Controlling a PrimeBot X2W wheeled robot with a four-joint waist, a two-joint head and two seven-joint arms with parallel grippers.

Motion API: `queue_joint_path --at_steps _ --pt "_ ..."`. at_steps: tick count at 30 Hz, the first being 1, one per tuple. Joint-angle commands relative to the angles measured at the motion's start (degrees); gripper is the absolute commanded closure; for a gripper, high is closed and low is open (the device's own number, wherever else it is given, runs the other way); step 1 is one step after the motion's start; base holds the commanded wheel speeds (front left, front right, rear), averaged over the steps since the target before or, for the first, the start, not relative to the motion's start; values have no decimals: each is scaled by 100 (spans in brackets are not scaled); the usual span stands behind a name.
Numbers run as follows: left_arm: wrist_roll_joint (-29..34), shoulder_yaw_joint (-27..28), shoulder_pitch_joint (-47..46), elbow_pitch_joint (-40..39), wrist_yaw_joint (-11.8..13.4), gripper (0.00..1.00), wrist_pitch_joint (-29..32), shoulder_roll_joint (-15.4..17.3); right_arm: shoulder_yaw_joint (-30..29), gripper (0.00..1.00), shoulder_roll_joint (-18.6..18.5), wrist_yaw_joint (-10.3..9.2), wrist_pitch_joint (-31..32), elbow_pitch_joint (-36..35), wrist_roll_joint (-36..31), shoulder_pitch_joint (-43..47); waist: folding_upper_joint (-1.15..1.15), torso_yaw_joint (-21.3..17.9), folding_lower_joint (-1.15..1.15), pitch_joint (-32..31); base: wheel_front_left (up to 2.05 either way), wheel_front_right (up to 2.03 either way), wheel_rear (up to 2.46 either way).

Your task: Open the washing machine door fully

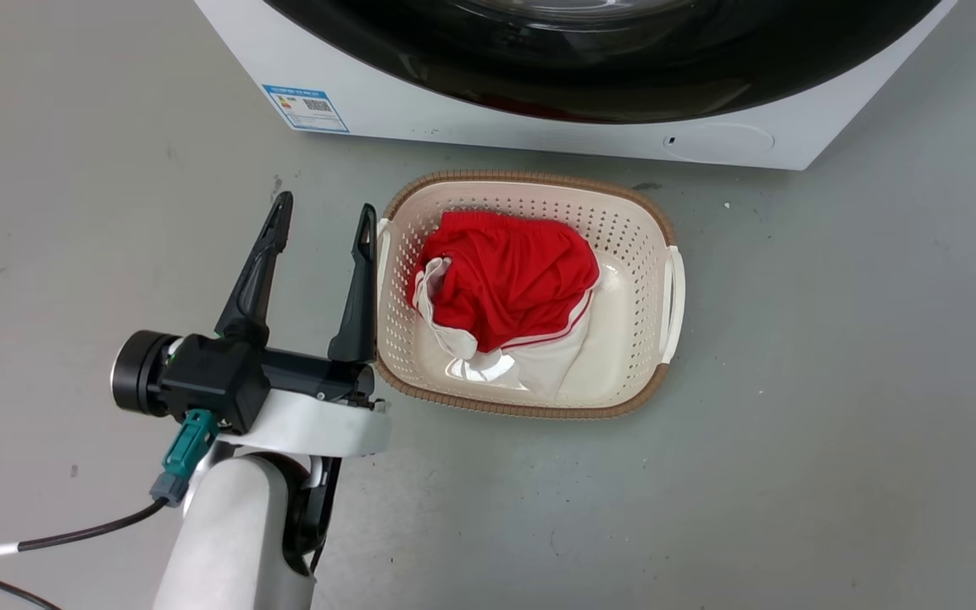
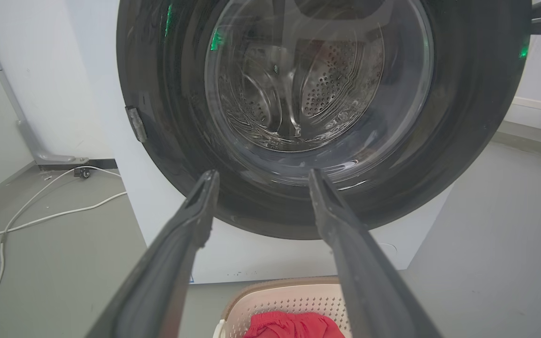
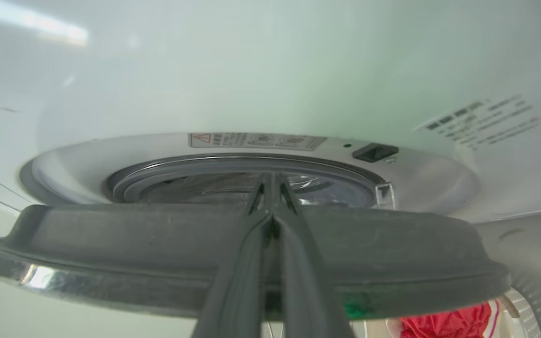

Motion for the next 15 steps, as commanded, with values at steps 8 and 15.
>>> queue_joint_path --at_steps 8,15 --pt "-31 -47 -157 12 29 0 -15 -9 -35 100 55 0 830 -313 223 225 0 -62 0 42 0 0 0" --pt "-15 -73 -173 42 54 0 -15 -8 -95 100 21 -1 1322 -489 396 455 0 -149 0 -39 0 0 0"
